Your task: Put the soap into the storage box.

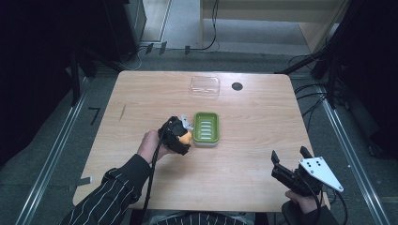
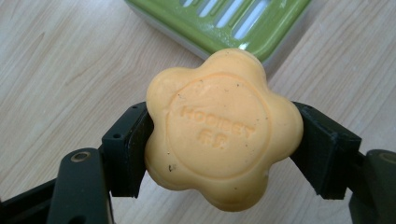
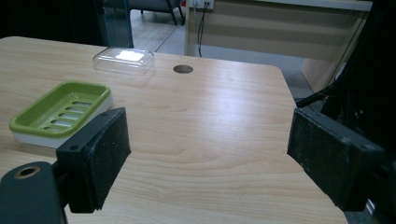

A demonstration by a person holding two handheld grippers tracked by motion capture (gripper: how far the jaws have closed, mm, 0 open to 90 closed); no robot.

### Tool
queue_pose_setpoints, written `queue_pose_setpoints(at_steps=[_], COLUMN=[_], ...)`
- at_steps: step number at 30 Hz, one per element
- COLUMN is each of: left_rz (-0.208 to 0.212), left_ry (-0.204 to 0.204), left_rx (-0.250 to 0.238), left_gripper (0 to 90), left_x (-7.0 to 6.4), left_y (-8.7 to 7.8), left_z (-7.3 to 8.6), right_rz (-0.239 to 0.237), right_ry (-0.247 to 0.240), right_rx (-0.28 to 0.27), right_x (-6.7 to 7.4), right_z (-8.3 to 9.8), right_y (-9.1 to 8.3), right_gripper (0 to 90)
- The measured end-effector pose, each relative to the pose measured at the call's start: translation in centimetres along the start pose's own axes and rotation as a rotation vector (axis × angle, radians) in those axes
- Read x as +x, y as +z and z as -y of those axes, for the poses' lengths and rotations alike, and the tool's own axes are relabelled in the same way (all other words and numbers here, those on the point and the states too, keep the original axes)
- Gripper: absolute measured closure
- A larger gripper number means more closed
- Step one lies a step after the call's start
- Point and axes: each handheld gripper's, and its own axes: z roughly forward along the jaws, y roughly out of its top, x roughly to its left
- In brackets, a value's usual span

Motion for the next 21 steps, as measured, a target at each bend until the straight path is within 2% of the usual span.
queue_pose_setpoints(at_steps=[21], left_rz=[-0.008], left_ry=[-0.018], left_rx=[-0.093], left_gripper=[28.0], left_x=[0.9], left_y=[0.0], left_z=[-2.9], right_rz=[-0.005], right_ry=[-0.007], right_rx=[-0.002], right_x=[0.3], right_z=[-0.1], right_y=[0.0], right_gripper=[13.7])
